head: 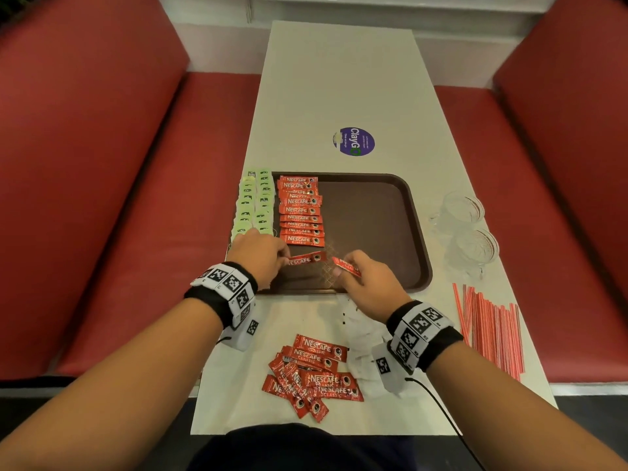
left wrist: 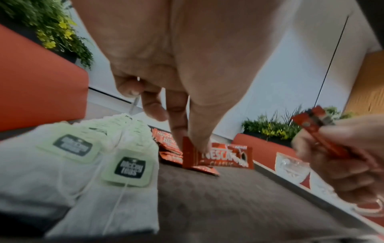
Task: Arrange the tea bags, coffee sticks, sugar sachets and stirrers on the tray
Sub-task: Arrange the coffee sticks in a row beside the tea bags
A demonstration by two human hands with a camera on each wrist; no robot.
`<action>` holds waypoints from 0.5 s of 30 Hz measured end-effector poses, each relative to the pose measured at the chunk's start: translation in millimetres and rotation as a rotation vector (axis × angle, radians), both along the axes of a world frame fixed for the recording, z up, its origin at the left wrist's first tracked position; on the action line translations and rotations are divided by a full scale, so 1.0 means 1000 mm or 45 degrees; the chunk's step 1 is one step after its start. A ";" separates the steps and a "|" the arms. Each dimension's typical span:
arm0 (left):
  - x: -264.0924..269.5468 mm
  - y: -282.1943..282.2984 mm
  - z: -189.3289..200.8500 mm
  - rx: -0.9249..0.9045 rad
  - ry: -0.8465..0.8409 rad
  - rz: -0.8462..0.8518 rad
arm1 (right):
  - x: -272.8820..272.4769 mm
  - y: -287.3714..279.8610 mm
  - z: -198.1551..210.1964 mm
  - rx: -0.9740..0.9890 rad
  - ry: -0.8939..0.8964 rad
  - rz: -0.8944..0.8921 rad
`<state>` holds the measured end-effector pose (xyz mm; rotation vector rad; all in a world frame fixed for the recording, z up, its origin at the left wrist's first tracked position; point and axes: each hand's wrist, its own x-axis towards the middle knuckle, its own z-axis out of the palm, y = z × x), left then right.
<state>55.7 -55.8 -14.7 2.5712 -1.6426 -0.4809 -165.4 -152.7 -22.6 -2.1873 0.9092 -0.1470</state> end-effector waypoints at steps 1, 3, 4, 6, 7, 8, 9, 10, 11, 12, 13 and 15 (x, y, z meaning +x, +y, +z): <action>0.001 -0.006 -0.002 0.065 -0.005 0.001 | -0.001 -0.001 0.001 -0.008 -0.004 0.005; -0.001 -0.017 -0.005 0.195 -0.026 -0.023 | -0.002 -0.005 0.002 0.000 -0.001 0.010; -0.003 -0.022 -0.007 0.244 -0.053 -0.035 | -0.003 -0.007 0.002 0.016 -0.004 0.002; -0.004 -0.029 -0.012 0.304 -0.120 -0.040 | -0.003 -0.011 0.002 0.046 -0.022 -0.015; -0.003 -0.031 -0.015 0.318 -0.146 -0.035 | -0.003 -0.012 0.003 0.057 -0.028 -0.020; -0.003 -0.033 -0.017 0.315 -0.163 -0.033 | -0.003 -0.014 0.003 0.068 -0.033 -0.023; -0.002 -0.035 -0.020 0.292 -0.165 -0.034 | -0.003 -0.015 0.003 0.075 -0.038 -0.025; -0.001 -0.037 -0.021 0.263 -0.146 -0.032 | -0.002 -0.016 0.004 0.074 -0.039 -0.026; -0.001 -0.039 -0.022 0.246 -0.101 -0.028 | -0.002 -0.017 0.004 0.066 -0.035 -0.028; -0.002 -0.040 -0.022 0.258 -0.039 -0.026 | -0.002 -0.018 0.005 0.060 -0.025 -0.033; -0.003 -0.042 -0.022 0.293 0.014 -0.029 | -0.002 -0.019 0.005 0.058 -0.015 -0.040; -0.005 -0.047 -0.022 0.358 0.035 -0.032 | -0.003 -0.021 0.004 0.084 0.004 -0.059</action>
